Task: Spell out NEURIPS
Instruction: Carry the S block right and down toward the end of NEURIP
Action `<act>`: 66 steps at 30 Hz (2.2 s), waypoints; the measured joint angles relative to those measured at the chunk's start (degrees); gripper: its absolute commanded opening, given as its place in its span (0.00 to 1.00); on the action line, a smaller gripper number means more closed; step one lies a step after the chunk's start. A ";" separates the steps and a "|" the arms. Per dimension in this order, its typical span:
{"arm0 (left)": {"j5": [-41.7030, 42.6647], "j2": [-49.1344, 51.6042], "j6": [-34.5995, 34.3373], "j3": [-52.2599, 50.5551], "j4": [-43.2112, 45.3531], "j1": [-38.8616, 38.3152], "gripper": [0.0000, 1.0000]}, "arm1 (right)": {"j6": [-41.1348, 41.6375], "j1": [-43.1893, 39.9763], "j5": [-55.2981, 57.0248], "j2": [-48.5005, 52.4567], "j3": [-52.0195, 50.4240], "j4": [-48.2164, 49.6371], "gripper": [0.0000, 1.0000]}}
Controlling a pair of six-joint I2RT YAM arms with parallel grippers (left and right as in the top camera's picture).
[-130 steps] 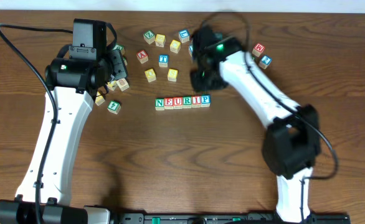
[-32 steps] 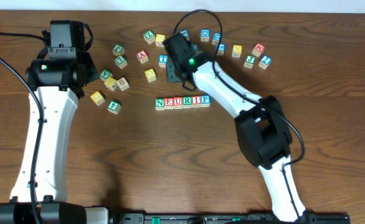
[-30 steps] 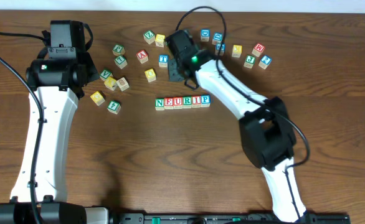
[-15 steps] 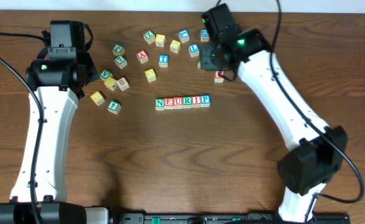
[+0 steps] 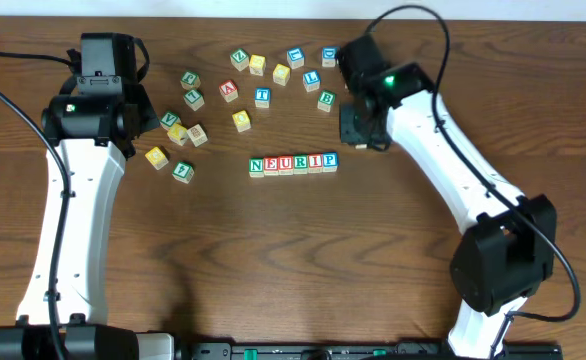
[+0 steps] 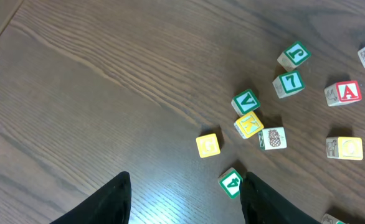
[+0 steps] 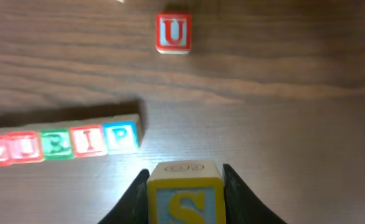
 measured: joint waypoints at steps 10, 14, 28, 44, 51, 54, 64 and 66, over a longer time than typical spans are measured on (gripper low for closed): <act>0.00 0.00 0.00 0.00 0.04 0.00 0.55 | -6.67 -0.20 0.11 0.04 -15.28 18.73 0.21; 0.02 0.00 0.00 0.00 0.02 0.00 0.55 | -8.37 -0.66 0.11 0.04 -19.30 24.13 0.21; 0.00 0.00 0.00 0.00 0.02 0.00 0.55 | -9.44 -1.07 0.20 0.07 -22.08 27.39 0.23; 0.02 0.00 -0.02 0.00 0.00 0.00 0.55 | -8.59 -1.07 -2.14 2.32 -22.16 27.69 0.31; 0.00 0.00 0.00 0.00 0.00 0.00 0.55 | -8.55 -1.07 -3.78 2.32 -22.16 27.76 0.35; 0.02 0.00 0.00 0.00 0.00 0.00 0.55 | -8.55 -1.07 -4.52 2.32 -22.14 27.71 0.36; 0.02 0.00 -0.02 0.00 0.00 0.00 0.55 | -8.55 -1.44 -5.33 2.16 -19.45 23.63 0.37; 0.00 0.00 0.00 0.00 0.00 0.00 0.55 | -8.55 -1.64 -5.42 1.55 -18.38 22.88 0.37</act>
